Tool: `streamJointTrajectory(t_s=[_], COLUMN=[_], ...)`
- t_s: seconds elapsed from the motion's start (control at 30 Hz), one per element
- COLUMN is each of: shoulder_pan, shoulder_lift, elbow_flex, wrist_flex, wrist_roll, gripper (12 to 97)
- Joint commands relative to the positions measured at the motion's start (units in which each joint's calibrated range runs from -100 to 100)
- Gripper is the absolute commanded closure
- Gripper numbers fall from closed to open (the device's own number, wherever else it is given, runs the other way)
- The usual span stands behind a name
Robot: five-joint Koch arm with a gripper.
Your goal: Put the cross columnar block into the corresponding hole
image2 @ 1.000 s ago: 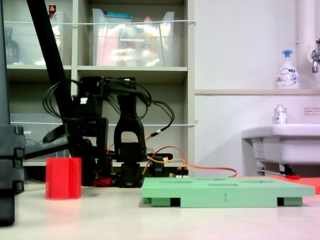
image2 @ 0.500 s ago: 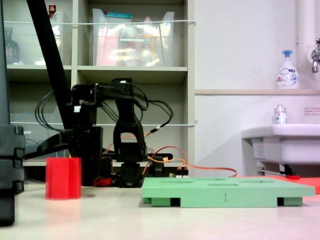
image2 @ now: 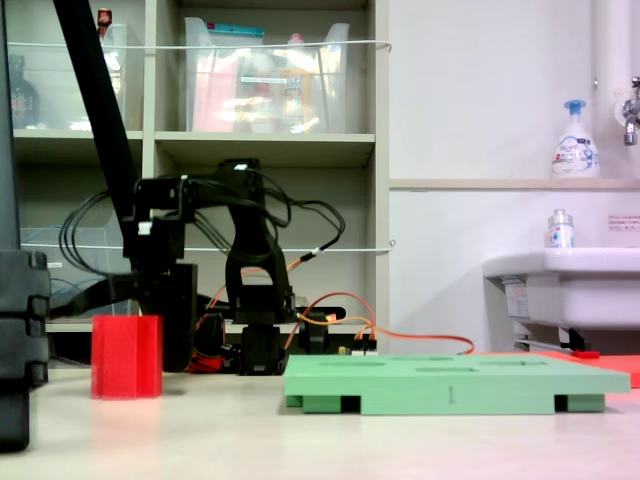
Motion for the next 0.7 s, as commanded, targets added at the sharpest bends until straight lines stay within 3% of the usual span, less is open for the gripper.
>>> streamJointTrajectory(t_s=[0.0, 0.2, 0.33, 0.67], shoulder_pan=[-0.24, -0.59, -0.93, -0.88], shoulder_lift=[-0.09, 0.46, 0.46, 2.0], elbow_flex=[2.93, 2.73, 2.43, 2.43], wrist_flex=[0.42, -0.16, -2.76, -7.0], wrist_roll=[-0.34, -0.49, -0.49, -0.49], gripper=[14.8, 41.5, 65.0, 68.1])
